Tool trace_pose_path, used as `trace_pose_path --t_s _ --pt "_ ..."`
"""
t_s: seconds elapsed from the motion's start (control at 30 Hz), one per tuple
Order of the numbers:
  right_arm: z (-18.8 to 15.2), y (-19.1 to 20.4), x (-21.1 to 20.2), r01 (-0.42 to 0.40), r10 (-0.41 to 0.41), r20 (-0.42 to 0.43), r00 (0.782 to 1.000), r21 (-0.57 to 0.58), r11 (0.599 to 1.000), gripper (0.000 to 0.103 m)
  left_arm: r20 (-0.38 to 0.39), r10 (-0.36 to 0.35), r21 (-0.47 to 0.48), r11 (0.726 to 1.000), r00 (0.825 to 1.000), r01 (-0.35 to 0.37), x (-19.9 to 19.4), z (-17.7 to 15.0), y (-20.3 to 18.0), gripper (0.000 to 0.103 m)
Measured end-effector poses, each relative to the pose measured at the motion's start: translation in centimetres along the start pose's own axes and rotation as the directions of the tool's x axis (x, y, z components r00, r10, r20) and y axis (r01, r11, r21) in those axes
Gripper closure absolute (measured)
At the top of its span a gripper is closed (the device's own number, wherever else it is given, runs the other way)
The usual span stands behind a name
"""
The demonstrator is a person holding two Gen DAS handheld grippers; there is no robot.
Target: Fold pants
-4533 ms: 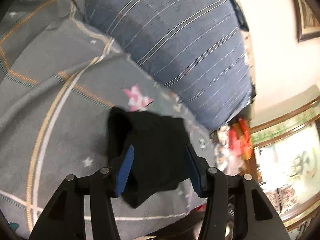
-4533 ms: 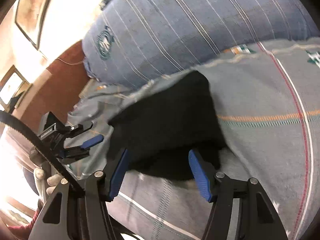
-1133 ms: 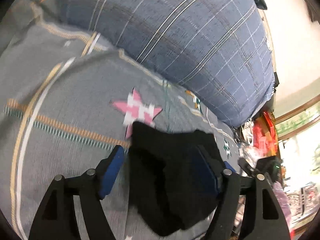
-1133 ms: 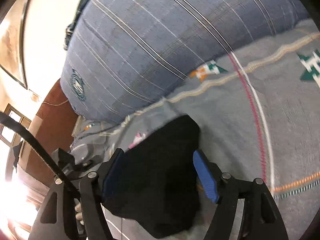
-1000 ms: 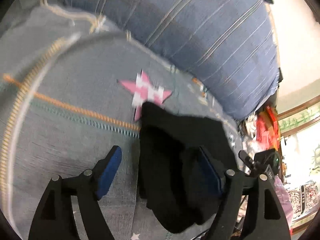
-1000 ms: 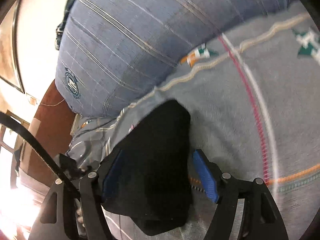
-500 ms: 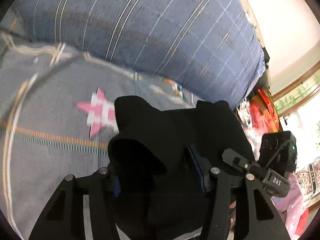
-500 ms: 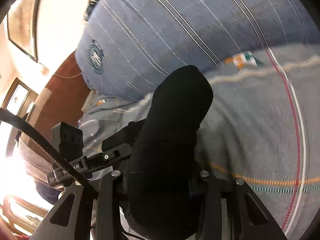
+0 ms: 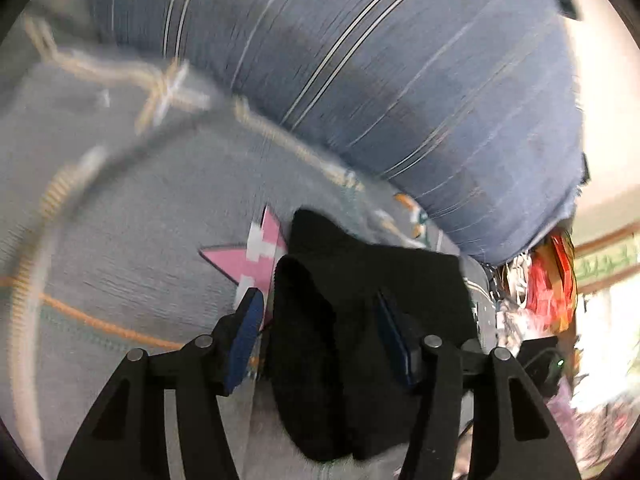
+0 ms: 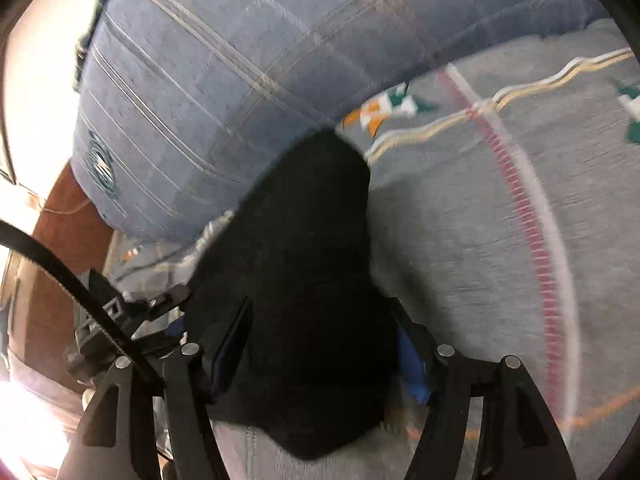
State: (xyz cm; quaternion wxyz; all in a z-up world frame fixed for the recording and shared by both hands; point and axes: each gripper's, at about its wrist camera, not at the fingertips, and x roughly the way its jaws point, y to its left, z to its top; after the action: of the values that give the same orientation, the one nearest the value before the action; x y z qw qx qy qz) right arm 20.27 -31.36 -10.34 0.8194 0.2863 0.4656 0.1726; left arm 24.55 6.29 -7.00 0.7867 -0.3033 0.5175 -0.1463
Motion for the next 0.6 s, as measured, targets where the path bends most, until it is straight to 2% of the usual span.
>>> trace_pose_path --t_s 0.07,0.13,0.23,0.27,0.33,0.4,0.47,0.5,0.6 --pt "0.1 0.5 -2.6 -0.007 0.01 0.083 0.997 -0.035 0.999 0.03 0.042 -0.03 0.034 0.999 0.999 0.029 -1.7 -0.2 -1.3 0.046" --pt "0.8 1.3 -4.2 -0.074 0.079 0.123 0.989 -0.042 0.996 0.03 0.039 -0.069 0.076 0.995 0.997 0.066 -1.8 -0.2 -3.1 0.043" --pt "1.5 2.6 -3.5 -0.199 0.201 0.079 0.976 -0.037 0.979 0.03 0.014 -0.071 0.115 0.991 0.997 0.069 0.5 -0.6 -5.0 0.042" --pt "1.5 2.9 -2.8 -0.216 0.217 0.061 0.974 -0.032 0.976 0.03 -0.002 -0.056 0.115 0.992 0.998 0.056 1.7 -0.8 -5.2 0.042" --pt "1.6 3.0 -0.7 -0.208 0.209 0.026 0.978 -0.024 0.978 0.03 -0.022 -0.008 0.093 0.996 1.0 0.01 4.2 -0.9 -4.6 0.042" --pt "2.0 2.0 1.4 -0.15 0.15 0.01 0.989 0.005 0.989 0.032 -0.003 0.009 0.084 0.996 1.0 -0.009 6.1 -0.7 -3.9 0.043" --pt "2.1 0.9 2.8 -0.123 0.123 -0.002 0.992 0.032 0.992 0.035 0.022 0.005 0.092 0.996 1.0 -0.007 6.1 -0.8 -4.2 0.043" --pt "2.1 0.5 2.9 -0.127 0.127 0.015 0.992 0.036 0.991 0.037 0.01 0.006 0.085 0.996 1.0 -0.007 6.0 -0.7 -4.5 0.043" --pt "1.9 1.1 1.4 -0.123 0.121 0.054 0.991 0.032 0.992 0.036 -0.001 0.019 0.087 0.996 1.0 -0.019 4.0 -0.8 -4.9 0.043"
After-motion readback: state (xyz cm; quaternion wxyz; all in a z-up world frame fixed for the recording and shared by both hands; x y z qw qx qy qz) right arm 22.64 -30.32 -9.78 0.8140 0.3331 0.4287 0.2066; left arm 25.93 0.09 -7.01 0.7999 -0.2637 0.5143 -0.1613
